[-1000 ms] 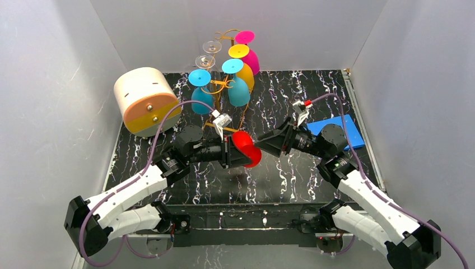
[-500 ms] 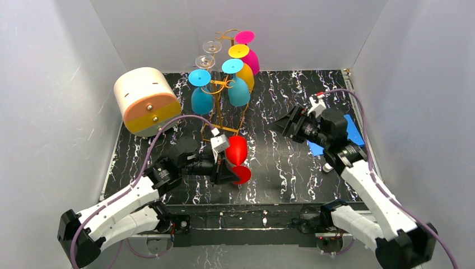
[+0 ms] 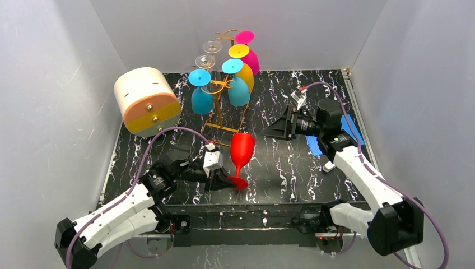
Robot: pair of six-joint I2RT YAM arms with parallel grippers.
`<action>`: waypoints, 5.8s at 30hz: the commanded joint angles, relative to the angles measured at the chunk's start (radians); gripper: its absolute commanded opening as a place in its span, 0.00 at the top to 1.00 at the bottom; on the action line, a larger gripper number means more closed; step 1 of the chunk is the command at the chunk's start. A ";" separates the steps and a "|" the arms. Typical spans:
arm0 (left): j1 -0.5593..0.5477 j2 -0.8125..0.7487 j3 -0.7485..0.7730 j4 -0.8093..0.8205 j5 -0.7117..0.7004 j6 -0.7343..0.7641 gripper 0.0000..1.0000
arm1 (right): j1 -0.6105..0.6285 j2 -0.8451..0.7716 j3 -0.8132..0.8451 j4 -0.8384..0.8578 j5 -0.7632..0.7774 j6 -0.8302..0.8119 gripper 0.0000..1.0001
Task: Take the wine glass off the wine glass rack
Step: Place the wine glass at the center of the board.
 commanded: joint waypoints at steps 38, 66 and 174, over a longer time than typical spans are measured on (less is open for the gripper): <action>-0.004 0.137 0.151 -0.171 0.180 0.313 1.00 | 0.094 0.430 0.343 -0.320 -0.716 -0.209 0.68; -0.005 -0.051 0.195 -0.319 -0.355 0.016 0.02 | 0.118 0.283 0.318 -0.460 0.067 -0.239 0.99; -0.002 0.086 0.359 -0.743 -1.426 -0.641 0.02 | 0.166 0.715 1.097 -0.861 1.025 -0.663 0.55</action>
